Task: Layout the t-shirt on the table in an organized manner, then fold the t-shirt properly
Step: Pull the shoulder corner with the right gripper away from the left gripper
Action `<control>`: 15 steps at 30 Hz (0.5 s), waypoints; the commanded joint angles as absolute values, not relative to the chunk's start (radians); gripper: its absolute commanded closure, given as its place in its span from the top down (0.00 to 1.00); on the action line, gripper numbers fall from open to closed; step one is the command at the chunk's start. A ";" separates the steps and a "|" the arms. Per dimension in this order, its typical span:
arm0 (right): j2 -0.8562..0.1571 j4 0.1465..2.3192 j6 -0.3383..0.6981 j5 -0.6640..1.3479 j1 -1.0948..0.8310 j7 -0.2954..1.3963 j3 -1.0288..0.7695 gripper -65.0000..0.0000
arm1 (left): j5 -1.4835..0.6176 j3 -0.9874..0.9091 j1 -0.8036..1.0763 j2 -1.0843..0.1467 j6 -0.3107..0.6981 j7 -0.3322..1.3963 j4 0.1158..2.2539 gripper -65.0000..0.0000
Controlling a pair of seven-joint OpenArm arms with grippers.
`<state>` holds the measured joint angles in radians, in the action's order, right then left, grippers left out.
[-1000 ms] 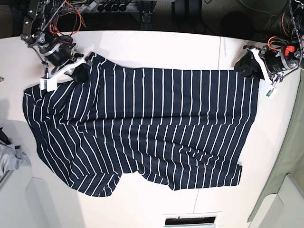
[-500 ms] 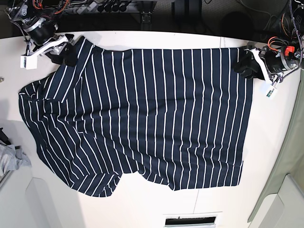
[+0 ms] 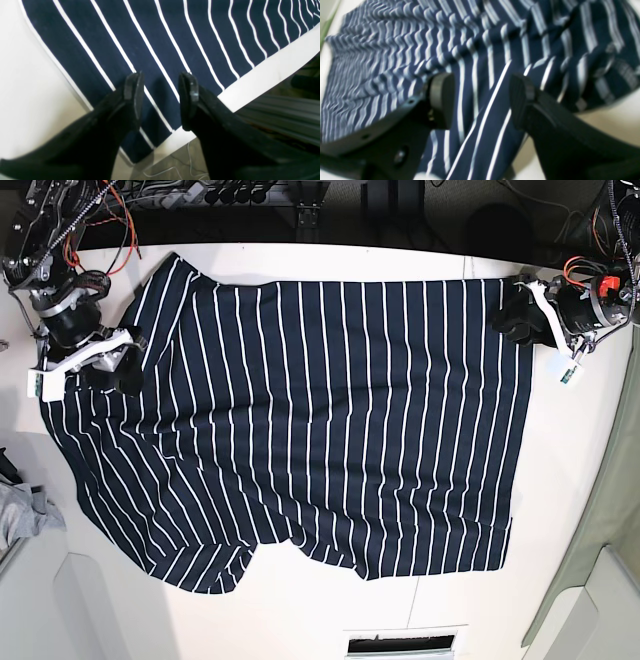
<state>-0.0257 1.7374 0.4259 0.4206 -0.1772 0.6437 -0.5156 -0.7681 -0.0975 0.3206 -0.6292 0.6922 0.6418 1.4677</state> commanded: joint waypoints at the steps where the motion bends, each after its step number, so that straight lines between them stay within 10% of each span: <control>1: -0.033 1.741 0.403 0.404 -0.158 0.619 -0.505 0.53 | -0.781 -0.106 0.316 -0.648 0.698 0.625 1.480 0.39; 10: -0.033 1.506 0.165 0.130 -0.111 0.497 -0.323 0.50 | -0.783 -0.106 0.316 -0.648 0.698 0.625 1.480 0.39; 15: -0.033 1.478 0.040 0.065 -0.111 0.475 -0.266 0.19 | -0.783 -0.106 0.316 -0.648 0.698 0.625 1.480 0.39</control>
<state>-0.0277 1.4662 0.0437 0.0616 -0.1165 0.4641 -0.2676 -0.7689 -0.0975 0.3210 -0.6289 0.6922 0.6422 1.4677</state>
